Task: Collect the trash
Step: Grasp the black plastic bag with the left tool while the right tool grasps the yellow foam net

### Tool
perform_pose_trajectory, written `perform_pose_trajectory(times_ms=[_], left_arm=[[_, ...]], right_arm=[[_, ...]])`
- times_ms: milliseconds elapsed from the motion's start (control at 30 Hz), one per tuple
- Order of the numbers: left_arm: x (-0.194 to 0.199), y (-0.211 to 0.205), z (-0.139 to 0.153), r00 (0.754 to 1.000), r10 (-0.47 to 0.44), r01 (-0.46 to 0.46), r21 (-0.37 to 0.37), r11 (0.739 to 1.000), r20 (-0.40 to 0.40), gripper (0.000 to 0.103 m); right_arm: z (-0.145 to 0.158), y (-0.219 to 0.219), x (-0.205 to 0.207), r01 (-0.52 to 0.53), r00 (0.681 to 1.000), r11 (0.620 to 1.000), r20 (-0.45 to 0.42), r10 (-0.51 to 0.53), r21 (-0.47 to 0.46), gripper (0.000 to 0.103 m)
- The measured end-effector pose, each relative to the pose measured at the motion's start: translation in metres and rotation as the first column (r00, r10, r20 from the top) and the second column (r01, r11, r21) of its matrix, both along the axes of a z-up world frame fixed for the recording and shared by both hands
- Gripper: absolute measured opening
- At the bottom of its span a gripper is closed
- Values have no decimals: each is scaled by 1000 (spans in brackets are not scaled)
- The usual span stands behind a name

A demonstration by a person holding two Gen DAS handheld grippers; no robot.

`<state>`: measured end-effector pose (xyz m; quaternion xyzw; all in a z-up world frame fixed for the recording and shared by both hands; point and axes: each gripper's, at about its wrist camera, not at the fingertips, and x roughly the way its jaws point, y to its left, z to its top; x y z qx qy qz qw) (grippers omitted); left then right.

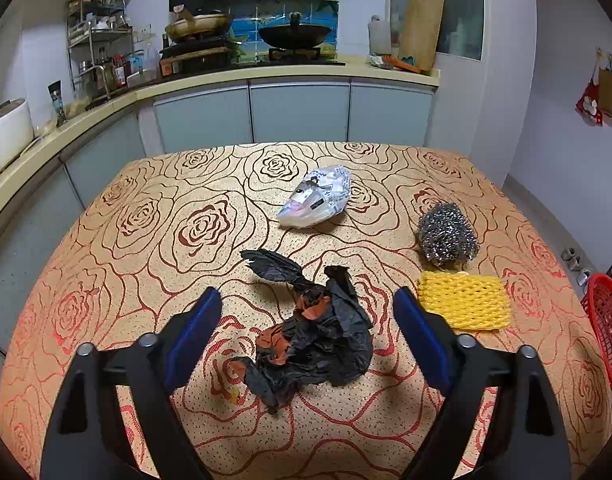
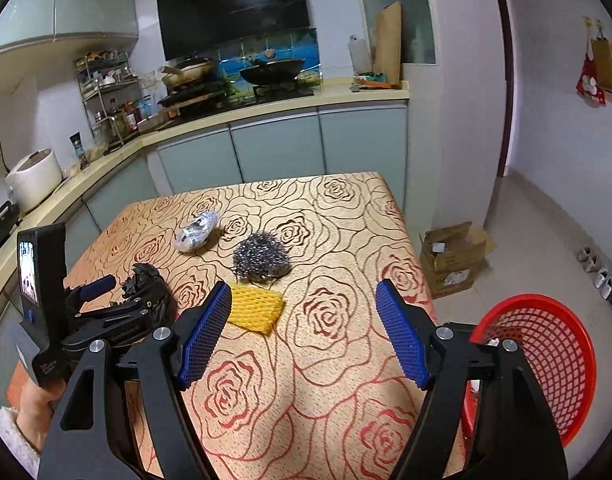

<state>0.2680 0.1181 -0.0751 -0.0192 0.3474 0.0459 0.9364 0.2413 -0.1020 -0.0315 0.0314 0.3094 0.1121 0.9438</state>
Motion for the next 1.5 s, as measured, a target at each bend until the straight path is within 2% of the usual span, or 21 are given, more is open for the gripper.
perform_pose_trajectory(times_ms=[267, 367, 400, 900, 1267, 1433, 1500], left_arm=[[6, 6, -11, 999, -4, 2, -30, 1000, -42, 58], [5, 6, -11, 999, -12, 11, -26, 1000, -34, 43], [6, 5, -10, 999, -11, 11, -22, 1000, -31, 35], [-7, 20, 6, 996, 64, -64, -7, 998, 69, 34], [-8, 28, 5, 994, 88, -86, -32, 996, 72, 34], [-8, 31, 5, 993, 98, -95, -44, 995, 68, 34], [-9, 31, 4, 993, 97, -94, -44, 995, 68, 34]], right_arm=[[-20, 16, 23, -37, 998, 999, -57, 37, 1, 72], [-27, 23, 29, -53, 996, 999, -75, 52, -8, 72], [-29, 25, 31, -60, 995, 998, -78, 58, -14, 72], [-55, 64, 63, -158, 981, 984, -123, 148, -80, 72], [-82, 81, 86, -222, 951, 969, -240, 192, -104, 71], [-85, 79, 86, -233, 949, 968, -242, 204, -98, 63], [-83, 79, 84, -237, 948, 967, -241, 209, -93, 55]])
